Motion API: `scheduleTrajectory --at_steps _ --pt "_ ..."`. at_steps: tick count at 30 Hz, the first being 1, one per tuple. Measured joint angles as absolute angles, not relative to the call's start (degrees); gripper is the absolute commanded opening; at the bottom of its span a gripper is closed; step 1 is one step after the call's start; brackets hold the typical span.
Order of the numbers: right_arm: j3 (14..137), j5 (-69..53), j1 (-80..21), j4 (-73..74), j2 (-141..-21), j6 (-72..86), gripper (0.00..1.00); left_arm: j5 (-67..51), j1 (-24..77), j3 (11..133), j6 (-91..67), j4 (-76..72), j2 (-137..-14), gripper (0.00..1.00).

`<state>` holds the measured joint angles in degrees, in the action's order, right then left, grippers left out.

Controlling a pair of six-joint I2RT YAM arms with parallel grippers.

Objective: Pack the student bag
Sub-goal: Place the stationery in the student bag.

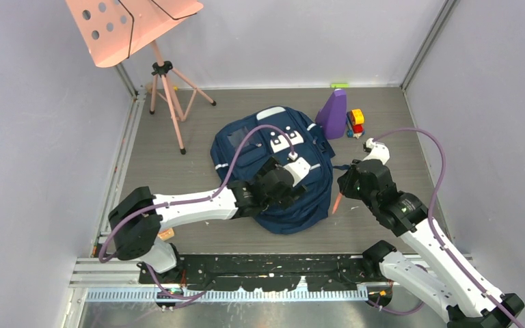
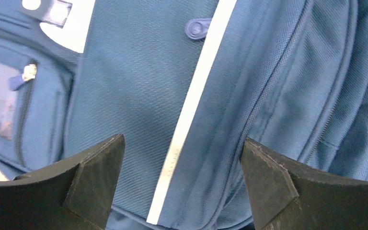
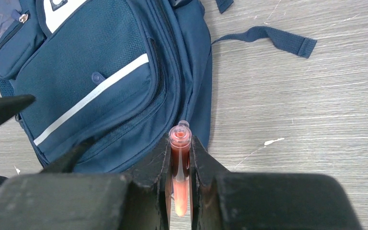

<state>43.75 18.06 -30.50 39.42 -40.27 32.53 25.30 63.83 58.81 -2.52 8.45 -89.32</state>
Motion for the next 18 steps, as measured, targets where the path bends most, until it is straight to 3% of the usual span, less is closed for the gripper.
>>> scheduleTrajectory --at_steps 3,6,10,12,14,15,18 --pt "43.2 17.3 -30.5 39.4 -40.2 33.0 0.00 27.9 63.8 58.8 -2.4 8.4 -87.5 0.89" --pt "43.0 16.6 -30.5 39.2 -40.0 33.3 0.00 30.3 63.6 58.8 -2.2 8.4 -85.9 0.78" --pt "42.1 15.3 -30.5 38.2 -39.6 34.5 0.01 31.5 63.6 58.8 -2.2 8.3 -85.9 0.47" --pt "41.5 14.2 -30.5 37.3 -39.6 35.3 0.00 31.2 63.6 58.8 -2.5 7.9 -86.3 0.22" --pt "40.4 12.4 -30.5 35.9 -39.6 36.8 0.00 30.6 63.7 58.8 -2.6 7.5 -86.7 0.05" --pt "39.7 11.4 -30.5 35.1 -39.7 37.8 0.01 30.3 63.7 58.8 -2.7 7.4 -86.8 0.00" --pt "37.6 7.3 -30.5 31.9 -40.6 40.8 0.00 30.3 63.7 58.8 -2.7 7.5 -86.7 0.00"
